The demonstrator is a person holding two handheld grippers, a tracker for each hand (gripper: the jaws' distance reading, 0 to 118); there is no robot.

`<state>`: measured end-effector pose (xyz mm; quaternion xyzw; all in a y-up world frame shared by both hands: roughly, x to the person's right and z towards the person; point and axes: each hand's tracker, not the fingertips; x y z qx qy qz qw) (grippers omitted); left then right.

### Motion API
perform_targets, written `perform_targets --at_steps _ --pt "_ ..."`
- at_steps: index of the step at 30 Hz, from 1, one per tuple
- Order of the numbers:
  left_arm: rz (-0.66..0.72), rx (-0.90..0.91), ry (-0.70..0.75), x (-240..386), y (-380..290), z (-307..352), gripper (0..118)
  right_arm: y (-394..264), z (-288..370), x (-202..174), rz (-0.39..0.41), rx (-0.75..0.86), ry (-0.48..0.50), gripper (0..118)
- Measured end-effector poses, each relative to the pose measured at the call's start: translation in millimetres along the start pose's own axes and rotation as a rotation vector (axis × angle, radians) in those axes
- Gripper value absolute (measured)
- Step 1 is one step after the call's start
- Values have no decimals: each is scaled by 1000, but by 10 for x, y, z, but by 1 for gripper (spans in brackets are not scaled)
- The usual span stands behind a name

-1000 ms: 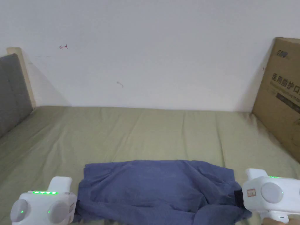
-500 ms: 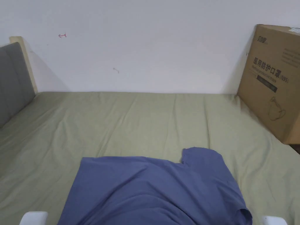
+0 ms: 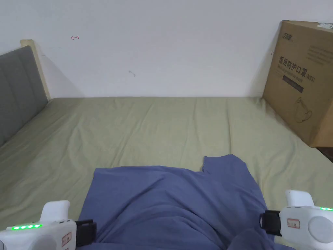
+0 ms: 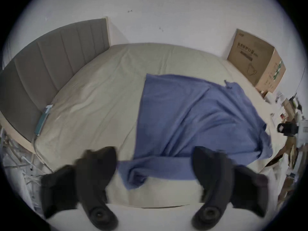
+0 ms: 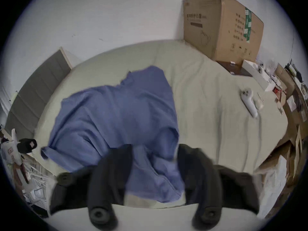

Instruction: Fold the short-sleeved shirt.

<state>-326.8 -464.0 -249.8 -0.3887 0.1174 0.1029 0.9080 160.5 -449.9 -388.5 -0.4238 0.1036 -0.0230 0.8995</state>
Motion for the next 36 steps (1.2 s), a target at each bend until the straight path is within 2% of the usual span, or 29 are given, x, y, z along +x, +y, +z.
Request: perform_targets --at_steps 1,2,3,4,6,8,16,18,19,20,21,22,26,29,34,35,36 --pt "25 8 -34 17 35 1 35 62 -7 -55 23 2 20 0" --pt "45 -1 -53 34 58 -31 0 90 -53 -131 37 -8 -7 0" --pt "34 -14 -32 110 51 -32 0 108 -85 -188 55 -11 -36 0" --pt "30 -13 -19 147 27 -56 0 97 -153 -225 71 -25 -18 0" --pt "-8 -78 -38 163 6 -177 0 89 -297 -269 37 -60 41 0" --pt "-4 -79 -26 149 41 -304 0 149 -438 -298 3 -80 49 0" --pt "9 -98 -25 -19 666 -1024 0 757 -1040 -497 65 -69 41 0" --pt "9 -125 -23 -63 902 -1302 20 910 -1215 -524 74 -70 39 0" --pt "16 -140 -27 -101 1049 -1499 20 987 -1303 -533 74 -68 40 0" --pt "20 -145 -27 -145 1164 -1655 51 1046 -1383 -531 74 -69 40 0" --pt "24 -163 -32 -182 1269 -1825 90 1090 -1455 -521 73 -71 40 0" --pt "26 -178 -30 -218 1370 -1993 103 1133 -1516 -517 71 -73 39 0" --pt "28 -197 48 -228 1747 -2469 102 1200 -1675 -449 62 -76 40 0" --pt "42 -198 44 -225 1868 -2665 101 1193 -1752 -367 66 -87 28 0" --pt "36 -213 64 -151 1805 -2882 69 1178 -1854 -226 58 -104 3 0" --pt "19 -200 73 -132 1814 -2834 48 1181 -1861 -204 55 -104 4 0" --pt "-7 -173 95 -96 1829 -2779 3 1190 -1870 -187 54 -104 2 0"
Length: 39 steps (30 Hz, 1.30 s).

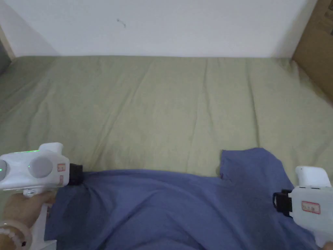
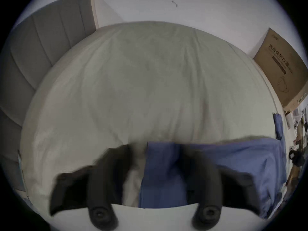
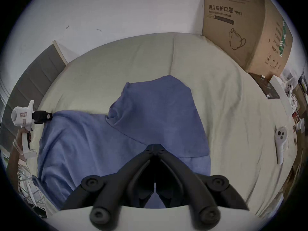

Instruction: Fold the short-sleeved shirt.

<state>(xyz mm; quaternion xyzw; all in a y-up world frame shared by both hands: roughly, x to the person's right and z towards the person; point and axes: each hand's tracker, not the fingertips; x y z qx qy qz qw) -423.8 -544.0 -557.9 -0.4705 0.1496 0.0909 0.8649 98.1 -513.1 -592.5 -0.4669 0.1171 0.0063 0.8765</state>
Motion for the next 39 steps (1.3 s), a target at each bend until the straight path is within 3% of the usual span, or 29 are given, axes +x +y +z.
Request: perform_targets --at_steps 3,4,5,6,7,8,10,13,14,15,16,17,19,21,22,26,28,39 --pt "-14 -4 -2 28 63 115 1 49 2 88 -9 4 0 0" --pt "-24 -9 -5 41 72 126 1 82 8 136 -24 9 25 5" --pt "-30 -7 -3 61 73 154 1 126 -2 203 -40 3 68 30" --pt "-34 -3 -1 78 69 186 2 173 -8 260 -55 -5 94 76" --pt "-32 -2 -4 30 79 175 2 224 -35 314 -56 -17 101 91" --pt "-30 2 -8 33 80 206 2 279 -99 371 -56 -29 106 91" --pt "-29 10 -17 41 85 264 2 386 -222 451 -64 -40 104 91" --pt "-35 17 -20 28 103 299 2 486 -548 522 -49 -150 12 90" --pt "-41 19 -19 28 105 306 2 469 -647 522 -65 -223 14 84" --pt "-49 18 -19 22 106 307 2 430 -730 509 -50 -276 45 63" --pt "-59 20 -19 33 103 325 2 385 -750 451 12 -236 -13 63" --pt "-63 20 -20 43 100 343 2 396 -715 407 20 -213 4 62" --pt "-72 21 -17 21 96 346 2 474 -622 347 12 -226 -6 45" --pt "-74 21 -19 13 101 397 2 469 -578 369 67 -209 -35 1" --pt "-70 21 -23 10 107 436 2 470 -562 372 22 -219 39 1" --pt "-73 48 -27 0 116 700 2 503 -367 356 -38 -169 22 1" --pt "-85 70 -28 -1 113 893 1 559 -174 382 -81 -120 77 1" --pt "-108 317 -9 -74 320 2369 2 989 1357 267 -53 142 87 1"
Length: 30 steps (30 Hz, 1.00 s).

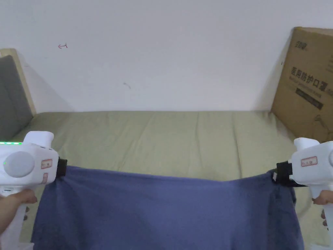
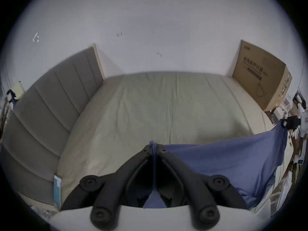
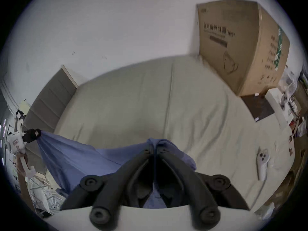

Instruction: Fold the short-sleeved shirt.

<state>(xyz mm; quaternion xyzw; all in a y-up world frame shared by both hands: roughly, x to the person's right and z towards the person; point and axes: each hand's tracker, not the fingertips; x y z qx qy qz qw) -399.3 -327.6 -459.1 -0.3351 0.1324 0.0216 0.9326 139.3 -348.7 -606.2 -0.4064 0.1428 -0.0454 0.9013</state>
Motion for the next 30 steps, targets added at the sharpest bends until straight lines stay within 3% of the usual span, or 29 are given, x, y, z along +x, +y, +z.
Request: perform_targets --at_steps 11,20,24,26,30 --pt "2 221 42 -52 766 1063 2 880 1238 -392 20 239 -3 1" --pt "8 357 112 63 2008 1002 2 2332 1548 -713 -17 378 -61 1" --pt "52 474 143 129 2519 992 2 2817 1724 -927 45 487 -152 1" --pt "37 484 141 122 2808 968 2 3017 1824 -1012 41 550 -187 1" --pt "36 589 189 173 3153 1028 2 3293 2008 -1160 66 619 -184 1"
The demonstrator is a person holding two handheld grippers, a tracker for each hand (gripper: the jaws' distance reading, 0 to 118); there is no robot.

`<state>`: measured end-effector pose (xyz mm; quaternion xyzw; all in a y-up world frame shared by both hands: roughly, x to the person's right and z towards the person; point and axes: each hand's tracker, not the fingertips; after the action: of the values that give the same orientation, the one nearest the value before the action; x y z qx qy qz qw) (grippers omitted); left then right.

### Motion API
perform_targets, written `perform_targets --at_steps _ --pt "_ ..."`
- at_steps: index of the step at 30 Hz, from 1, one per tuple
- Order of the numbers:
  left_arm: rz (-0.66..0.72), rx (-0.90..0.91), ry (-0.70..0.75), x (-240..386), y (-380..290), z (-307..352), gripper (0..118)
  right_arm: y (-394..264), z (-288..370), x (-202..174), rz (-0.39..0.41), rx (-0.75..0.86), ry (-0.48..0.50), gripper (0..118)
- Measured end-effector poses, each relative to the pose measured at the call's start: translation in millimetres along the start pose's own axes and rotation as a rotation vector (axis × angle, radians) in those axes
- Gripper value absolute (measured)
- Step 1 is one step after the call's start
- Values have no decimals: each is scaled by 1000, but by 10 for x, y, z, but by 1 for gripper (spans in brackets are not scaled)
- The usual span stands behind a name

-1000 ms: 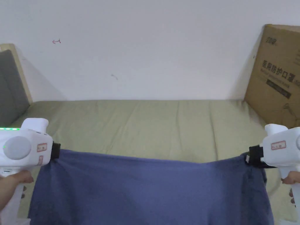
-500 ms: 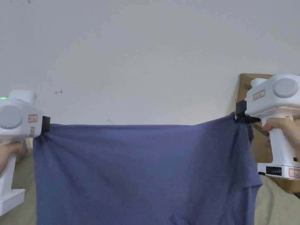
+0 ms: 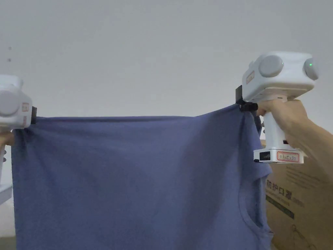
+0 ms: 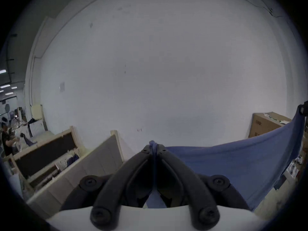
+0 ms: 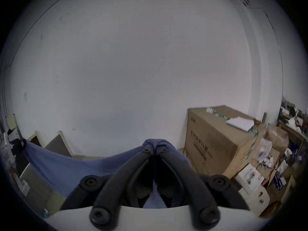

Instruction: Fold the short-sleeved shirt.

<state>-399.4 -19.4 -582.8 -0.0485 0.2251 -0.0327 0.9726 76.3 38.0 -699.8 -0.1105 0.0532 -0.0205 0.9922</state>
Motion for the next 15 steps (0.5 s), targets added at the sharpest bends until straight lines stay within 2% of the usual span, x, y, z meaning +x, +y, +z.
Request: perform_targets --at_steps 1,3,7,10,12,15 --pt "-30 19 14 12 51 -18 2 68 9 -31 18 16 -21 1" --pt "-42 66 28 32 59 -63 2 97 20 -50 -7 41 7 1" --pt "-44 0 30 35 -297 -332 2 -169 -254 -105 11 -15 6 1" --pt "-22 -40 15 80 -894 -586 2 -670 -642 -132 8 -119 21 1" --pt "-68 -123 28 176 -1385 -792 2 -1091 -963 -156 30 -200 11 1" --pt "-130 -264 11 344 -2258 -1113 2 -1845 -1473 -187 18 -339 7 1"
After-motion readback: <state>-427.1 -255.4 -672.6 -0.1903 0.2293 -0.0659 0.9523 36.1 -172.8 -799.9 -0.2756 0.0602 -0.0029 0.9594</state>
